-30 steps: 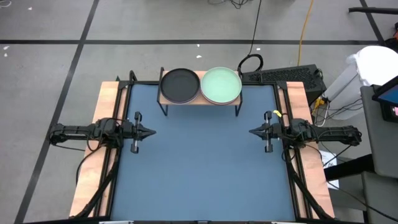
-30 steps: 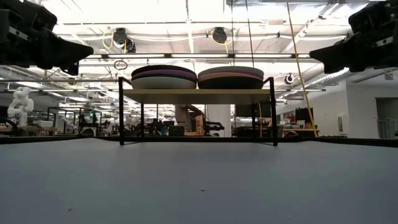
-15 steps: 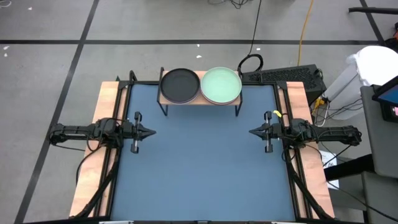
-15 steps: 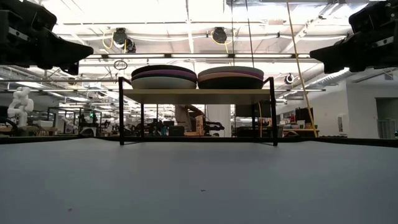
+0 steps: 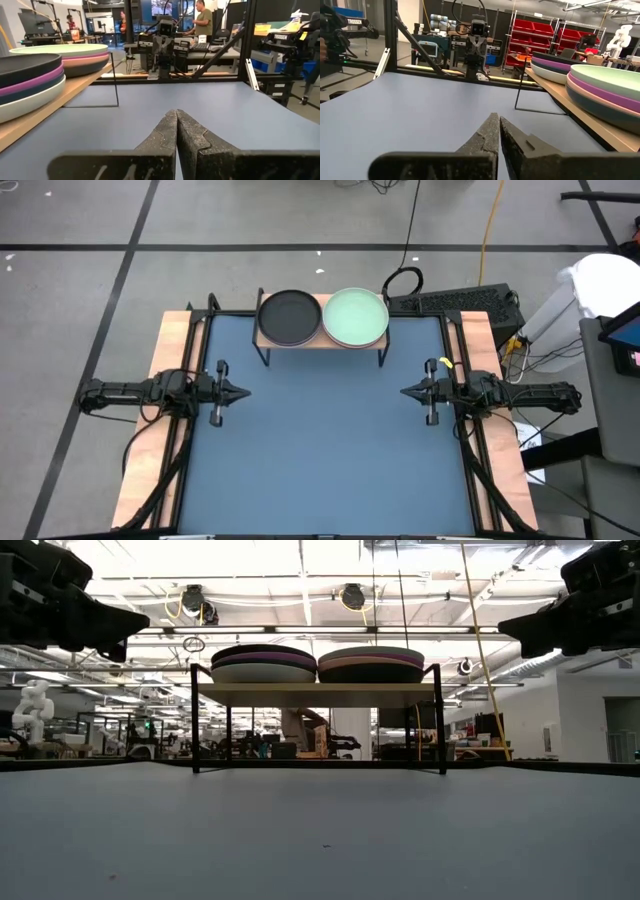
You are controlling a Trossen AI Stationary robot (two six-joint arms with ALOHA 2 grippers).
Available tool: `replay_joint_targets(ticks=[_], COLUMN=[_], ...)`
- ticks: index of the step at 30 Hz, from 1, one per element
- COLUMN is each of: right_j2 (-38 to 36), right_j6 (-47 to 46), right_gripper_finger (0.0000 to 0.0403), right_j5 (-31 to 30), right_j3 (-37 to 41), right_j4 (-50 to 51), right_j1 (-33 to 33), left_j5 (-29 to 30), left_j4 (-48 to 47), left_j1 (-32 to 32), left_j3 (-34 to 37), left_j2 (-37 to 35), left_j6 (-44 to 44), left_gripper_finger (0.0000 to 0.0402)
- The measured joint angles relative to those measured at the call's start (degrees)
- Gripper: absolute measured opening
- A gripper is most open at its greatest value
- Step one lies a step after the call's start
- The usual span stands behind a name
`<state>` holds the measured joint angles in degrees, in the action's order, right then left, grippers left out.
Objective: Place and stack plates onto a shelf
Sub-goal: Return to Home Position
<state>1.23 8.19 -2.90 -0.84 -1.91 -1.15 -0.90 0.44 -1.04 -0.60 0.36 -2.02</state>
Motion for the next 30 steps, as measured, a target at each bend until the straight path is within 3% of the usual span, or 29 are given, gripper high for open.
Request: replay_joint_targets(ticks=[30], right_j2=[0.0], right_j6=[0.0], right_gripper_finger=[0.0], right_j5=[0.0], right_j3=[0.02], right_j4=[-0.02], right_j1=[0.0], left_j5=[0.01], left_j4=[0.12], left_j1=[0.0], left_j3=[0.0], left_j2=[0.0], left_j6=[-1.96], left_gripper_finger=[0.0001])
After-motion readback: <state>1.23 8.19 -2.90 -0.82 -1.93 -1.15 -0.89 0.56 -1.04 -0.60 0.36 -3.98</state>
